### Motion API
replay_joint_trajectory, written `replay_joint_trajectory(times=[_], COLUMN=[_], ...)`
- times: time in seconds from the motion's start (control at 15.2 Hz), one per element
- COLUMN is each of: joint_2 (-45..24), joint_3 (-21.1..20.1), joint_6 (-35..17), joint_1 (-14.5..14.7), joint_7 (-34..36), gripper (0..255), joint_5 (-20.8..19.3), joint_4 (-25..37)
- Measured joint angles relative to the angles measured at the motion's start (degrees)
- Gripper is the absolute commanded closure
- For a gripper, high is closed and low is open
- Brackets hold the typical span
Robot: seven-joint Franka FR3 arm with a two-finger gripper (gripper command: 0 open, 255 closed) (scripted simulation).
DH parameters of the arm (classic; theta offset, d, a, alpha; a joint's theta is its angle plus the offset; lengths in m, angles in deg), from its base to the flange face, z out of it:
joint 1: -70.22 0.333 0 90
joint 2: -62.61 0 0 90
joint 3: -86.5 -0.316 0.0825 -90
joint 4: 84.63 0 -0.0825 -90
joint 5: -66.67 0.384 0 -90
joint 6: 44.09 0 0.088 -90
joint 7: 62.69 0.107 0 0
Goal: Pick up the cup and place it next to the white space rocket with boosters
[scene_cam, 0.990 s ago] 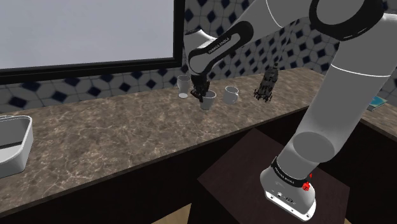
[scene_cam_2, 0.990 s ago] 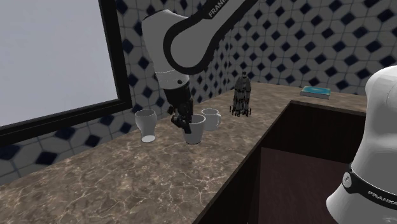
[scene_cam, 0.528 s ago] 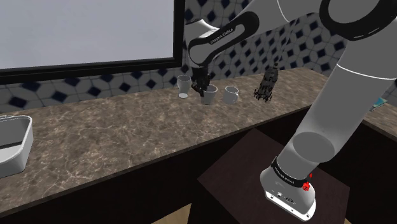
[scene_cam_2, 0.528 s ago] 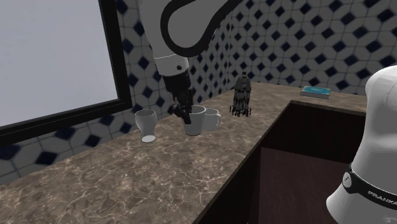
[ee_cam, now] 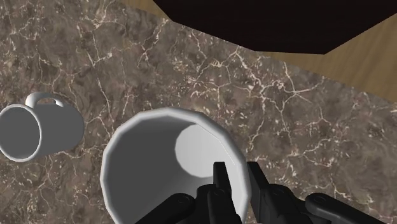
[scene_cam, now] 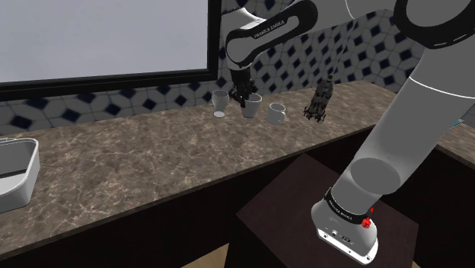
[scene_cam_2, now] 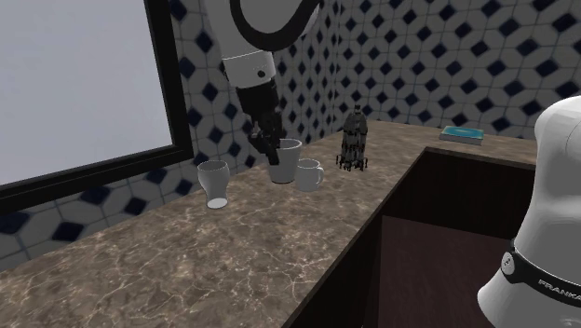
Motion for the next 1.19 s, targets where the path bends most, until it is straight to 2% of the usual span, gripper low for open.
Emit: replay_joint_trajectory(times=[1.19], joint_2=[4.12], joint_3=[-0.16], joint_6=[13.20], joint_1=[0.16], joint_7=[-2.84], gripper=[255], joint_5=[1.24], joint_4=[9.37])
